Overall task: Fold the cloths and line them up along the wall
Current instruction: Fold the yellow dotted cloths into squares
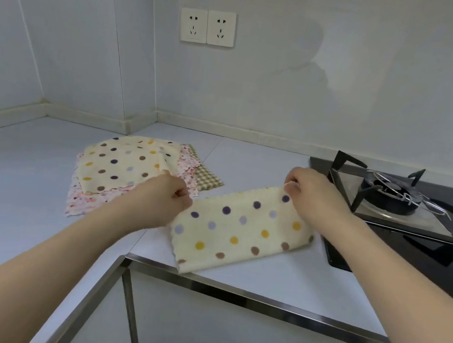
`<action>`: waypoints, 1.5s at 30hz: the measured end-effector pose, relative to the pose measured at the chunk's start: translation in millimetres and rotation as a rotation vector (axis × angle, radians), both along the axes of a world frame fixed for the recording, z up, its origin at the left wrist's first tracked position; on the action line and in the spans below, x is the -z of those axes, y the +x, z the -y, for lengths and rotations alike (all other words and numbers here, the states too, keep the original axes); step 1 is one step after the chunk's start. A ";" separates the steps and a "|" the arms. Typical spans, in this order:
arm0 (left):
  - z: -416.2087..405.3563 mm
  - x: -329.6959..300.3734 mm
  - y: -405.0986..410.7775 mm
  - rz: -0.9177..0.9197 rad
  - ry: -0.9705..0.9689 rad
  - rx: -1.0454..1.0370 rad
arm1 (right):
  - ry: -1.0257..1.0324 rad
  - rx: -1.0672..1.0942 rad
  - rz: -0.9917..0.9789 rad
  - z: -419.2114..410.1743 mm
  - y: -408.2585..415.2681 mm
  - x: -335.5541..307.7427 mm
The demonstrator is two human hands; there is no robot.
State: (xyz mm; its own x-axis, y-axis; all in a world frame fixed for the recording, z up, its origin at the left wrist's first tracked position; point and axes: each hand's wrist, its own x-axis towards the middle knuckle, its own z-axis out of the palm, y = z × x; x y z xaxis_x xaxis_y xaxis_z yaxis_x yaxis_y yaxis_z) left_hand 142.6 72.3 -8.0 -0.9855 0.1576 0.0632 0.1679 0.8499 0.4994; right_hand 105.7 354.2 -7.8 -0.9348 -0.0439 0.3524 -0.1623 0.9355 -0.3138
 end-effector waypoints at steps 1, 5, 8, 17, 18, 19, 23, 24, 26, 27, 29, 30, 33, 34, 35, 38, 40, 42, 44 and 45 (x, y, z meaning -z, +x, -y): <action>-1.2 9.0 -5.8 -0.015 -0.068 0.002 | 0.078 0.000 0.013 5.0 -7.4 7.8; -4.0 32.0 -18.6 -0.064 -0.210 -0.014 | 0.265 0.056 0.028 22.4 -23.1 27.0; -7.7 36.5 -17.5 -0.231 -0.375 -0.021 | 0.331 0.088 0.046 27.4 -25.1 35.8; -55.5 50.7 1.7 -0.345 -0.249 0.260 | 0.260 0.111 0.036 16.7 -23.4 54.5; -55.5 56.9 3.1 -0.283 -0.225 0.231 | 0.252 0.120 0.045 16.3 -23.3 55.2; -54.5 62.3 4.6 -0.252 -0.213 0.209 | 0.253 0.133 0.045 15.9 -23.1 55.1; -52.8 69.2 10.5 -0.210 -0.252 0.162 | 0.255 0.147 -0.128 25.6 -12.4 48.8; -53.4 68.9 11.3 -0.206 -0.264 0.147 | 0.209 0.096 -0.128 32.7 -5.2 47.4; -53.4 68.3 12.4 -0.182 -0.298 0.143 | 0.153 -0.025 0.002 46.2 11.6 50.9; -52.2 68.0 12.3 -0.154 -0.314 0.155 | 0.157 -0.062 0.105 50.1 19.8 56.2; -45.2 67.1 11.8 -0.089 -0.320 0.181 | 0.187 -0.100 0.287 47.9 28.1 63.2; -39.2 66.1 10.8 -0.059 -0.318 0.189 | 0.194 -0.112 0.353 44.9 28.8 62.5; -19.5 62.1 9.7 -0.013 -0.322 0.203 | 0.242 -0.140 0.441 36.4 19.5 60.3; -16.0 61.4 10.2 -0.011 -0.327 0.205 | 0.255 -0.146 0.452 33.2 14.3 59.5; -14.8 60.8 11.1 -0.012 -0.333 0.206 | 0.268 -0.153 0.458 29.7 8.5 58.9; -16.8 57.8 14.9 0.020 -0.354 0.204 | 0.312 -0.164 0.466 21.2 -3.3 59.5; -15.4 52.3 17.8 0.055 -0.407 0.236 | 0.270 -0.124 0.413 23.6 1.6 59.2; -9.5 41.0 24.8 0.115 -0.399 0.245 | 0.220 -0.115 0.272 35.2 22.5 56.9; -1.0 31.9 32.8 0.151 -0.367 0.256 | 0.157 -0.243 0.055 50.2 52.4 56.4; 3.7 29.0 37.4 0.147 -0.372 0.267 | 0.132 -0.345 -0.064 58.4 68.7 56.5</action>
